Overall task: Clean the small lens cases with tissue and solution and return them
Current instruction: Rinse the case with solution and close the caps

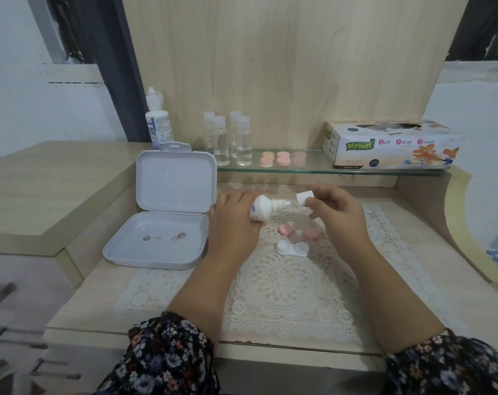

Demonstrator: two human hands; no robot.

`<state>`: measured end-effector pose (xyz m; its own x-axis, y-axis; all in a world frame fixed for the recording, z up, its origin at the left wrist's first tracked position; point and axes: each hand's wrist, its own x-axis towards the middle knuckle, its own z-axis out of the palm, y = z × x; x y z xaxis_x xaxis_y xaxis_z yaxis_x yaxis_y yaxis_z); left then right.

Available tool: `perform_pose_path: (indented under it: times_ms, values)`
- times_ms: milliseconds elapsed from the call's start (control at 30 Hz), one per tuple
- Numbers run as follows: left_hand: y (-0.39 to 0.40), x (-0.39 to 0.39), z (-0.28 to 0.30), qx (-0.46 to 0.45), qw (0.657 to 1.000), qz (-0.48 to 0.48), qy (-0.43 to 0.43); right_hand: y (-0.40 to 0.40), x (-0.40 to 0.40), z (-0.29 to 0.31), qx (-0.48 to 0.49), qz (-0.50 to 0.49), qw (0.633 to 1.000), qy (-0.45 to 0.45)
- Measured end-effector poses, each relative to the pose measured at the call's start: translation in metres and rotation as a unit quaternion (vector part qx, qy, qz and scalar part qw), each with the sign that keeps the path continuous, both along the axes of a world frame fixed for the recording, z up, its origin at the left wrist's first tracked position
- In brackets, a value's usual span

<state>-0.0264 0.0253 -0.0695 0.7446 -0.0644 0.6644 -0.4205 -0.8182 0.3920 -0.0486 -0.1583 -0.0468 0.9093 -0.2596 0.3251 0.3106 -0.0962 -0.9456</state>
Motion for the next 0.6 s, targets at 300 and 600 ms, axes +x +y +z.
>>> perform_pose_path:
  times_ms: [300,600]
  values:
    - [-0.0017,0.0024,-0.0028,0.018,1.000,0.001,-0.003,0.0053,-0.0031,-0.0035,-0.064,0.051,0.997,0.007]
    - [-0.0032,0.0017,-0.0027,0.020,1.000,-0.009,-0.015,0.0023,-0.0058,-0.0040,-0.171,-0.026,0.984,0.038]
